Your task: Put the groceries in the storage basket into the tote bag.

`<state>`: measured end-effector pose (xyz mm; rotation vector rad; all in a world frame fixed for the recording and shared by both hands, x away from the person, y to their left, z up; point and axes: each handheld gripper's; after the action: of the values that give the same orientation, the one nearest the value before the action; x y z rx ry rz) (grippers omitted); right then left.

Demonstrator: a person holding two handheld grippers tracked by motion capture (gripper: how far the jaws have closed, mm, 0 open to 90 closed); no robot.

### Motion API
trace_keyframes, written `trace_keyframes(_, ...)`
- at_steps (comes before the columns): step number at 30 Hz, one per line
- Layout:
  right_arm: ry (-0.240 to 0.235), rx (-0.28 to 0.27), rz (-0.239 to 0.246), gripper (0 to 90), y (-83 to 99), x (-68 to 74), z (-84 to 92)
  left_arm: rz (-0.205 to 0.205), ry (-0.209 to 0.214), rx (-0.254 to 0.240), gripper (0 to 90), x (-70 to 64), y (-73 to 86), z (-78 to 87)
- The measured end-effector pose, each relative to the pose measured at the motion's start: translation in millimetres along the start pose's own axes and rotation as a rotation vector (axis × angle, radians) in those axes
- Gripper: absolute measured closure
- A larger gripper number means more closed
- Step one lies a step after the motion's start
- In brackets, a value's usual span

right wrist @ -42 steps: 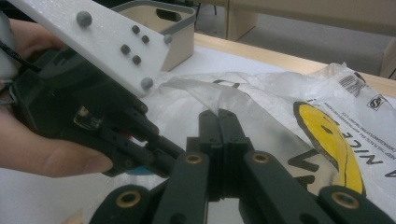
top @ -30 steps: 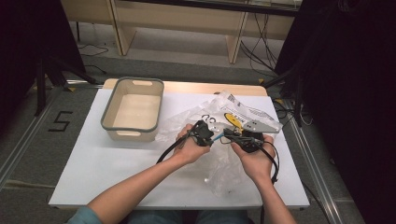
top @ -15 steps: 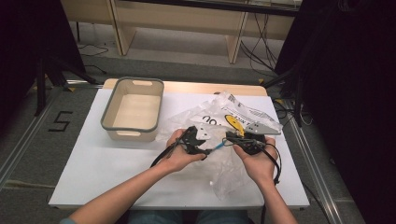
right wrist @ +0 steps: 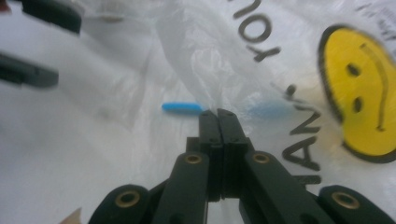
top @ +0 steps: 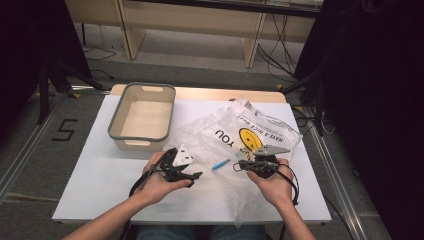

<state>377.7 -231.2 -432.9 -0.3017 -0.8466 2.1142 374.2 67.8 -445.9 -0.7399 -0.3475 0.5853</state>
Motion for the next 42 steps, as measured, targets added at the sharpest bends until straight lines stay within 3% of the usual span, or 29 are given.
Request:
trace_keyframes(5,-0.034,0.086,0.028,90.0,6.6,4.8,-12.8,0.057,-0.053,0.018,36.6,8.2,11.5,0.4)
trace_keyframes(8,-0.053,0.127,0.038,88.0,9.8,6.8,-18.4,0.086,-0.063,0.024,35.8,12.6,17.0,-0.6)
trace_keyframes(12,-0.051,0.107,0.037,74.9,9.6,6.2,-14.8,0.115,-0.082,0.031,35.1,18.6,23.2,0.7)
trace_keyframes(14,-0.045,0.07,0.005,69.2,8.5,5.3,-8.0,0.132,-0.076,0.036,34.9,21.2,26.9,1.1)
trace_keyframes(19,0.006,-0.025,-0.039,59.3,6.9,-1.8,14.5,0.174,-0.094,0.046,31.9,23.4,33.3,3.7)
trace_keyframes(23,0.069,-0.048,-0.11,55.6,18.3,-15.5,31.2,0.187,-0.089,0.042,31.0,23.6,36.0,5.2)
trace_keyframes(31,0.193,0.029,-0.202,50.7,52.1,-32.5,48.2,0.205,-0.082,0.051,31.6,24.3,38.8,2.9)
trace_keyframes(40,0.307,0.045,-0.352,44.5,70.4,-46.0,55.7,0.205,-0.092,0.049,32.1,24.6,38.0,4.7)
trace_keyframes(42,0.314,0.043,-0.382,44.5,72.5,-47.3,57.2,0.207,-0.091,0.048,32.3,24.8,38.4,4.6)
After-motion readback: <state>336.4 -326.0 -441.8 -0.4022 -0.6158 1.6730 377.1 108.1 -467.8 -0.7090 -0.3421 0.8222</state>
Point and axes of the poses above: each handheld gripper's, and its own axes: z roughly backward along the jaws, y roughly out of its underside, x roughly to its left, and after that the axes turned 6 degrees about x, right-handed
